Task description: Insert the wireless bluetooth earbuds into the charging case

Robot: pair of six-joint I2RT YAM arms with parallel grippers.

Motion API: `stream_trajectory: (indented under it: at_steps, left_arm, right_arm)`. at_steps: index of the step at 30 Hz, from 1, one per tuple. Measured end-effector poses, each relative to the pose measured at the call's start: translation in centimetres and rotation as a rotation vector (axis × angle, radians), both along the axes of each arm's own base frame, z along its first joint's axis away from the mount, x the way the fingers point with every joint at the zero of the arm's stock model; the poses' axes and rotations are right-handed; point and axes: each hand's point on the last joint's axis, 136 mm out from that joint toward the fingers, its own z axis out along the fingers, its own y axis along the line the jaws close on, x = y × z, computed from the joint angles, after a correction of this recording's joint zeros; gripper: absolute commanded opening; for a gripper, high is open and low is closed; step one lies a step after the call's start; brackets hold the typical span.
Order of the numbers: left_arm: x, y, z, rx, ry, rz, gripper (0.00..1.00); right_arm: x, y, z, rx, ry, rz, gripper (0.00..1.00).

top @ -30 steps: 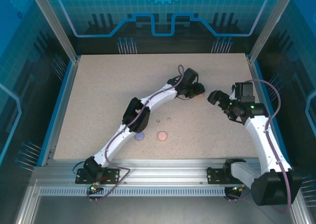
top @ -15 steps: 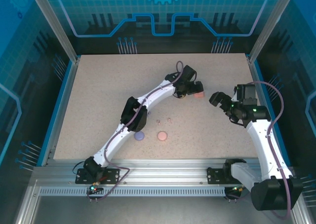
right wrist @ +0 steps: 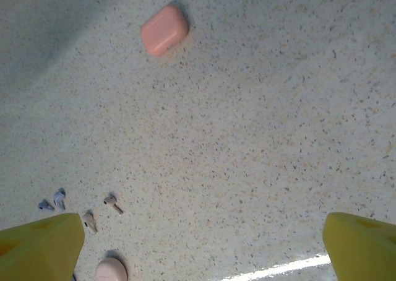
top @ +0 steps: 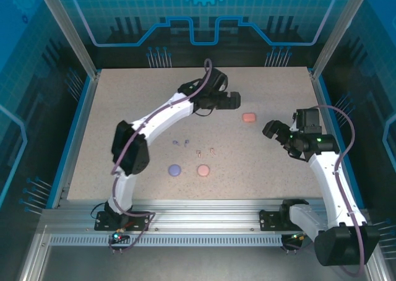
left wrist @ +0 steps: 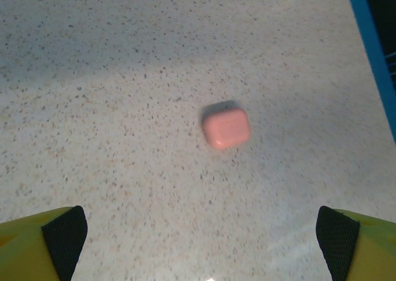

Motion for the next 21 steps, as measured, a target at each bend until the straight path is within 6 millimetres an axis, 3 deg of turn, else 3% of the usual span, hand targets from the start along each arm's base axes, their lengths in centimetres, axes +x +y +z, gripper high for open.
stream_trajectory:
  at_steps: [3,8,17,21]
  left_arm:
    - [-2.4,1.8,-0.2,-0.008,-0.028,-0.02,0.99]
    - [-5.4,4.8,-0.5,-0.011,-0.084,-0.029,0.99]
    - [-6.6,12.8,2.9,-0.084,-0.278,0.122,0.99]
    - [-6.8,16.8,3.3,-0.142,-0.326,0.234,0.99]
  right_arm:
    - [-0.5,0.4,-1.1,0.001,0.022,0.013,1.0]
    - [-1.7,2.9,-2.9,-0.015,0.066,0.108,1.0]
    - [-3.5,8.7,-6.0,-0.116,0.163,0.296,1.0]
    - [-4.4,10.7,-7.9,-0.162,0.226,0.333,1.0]
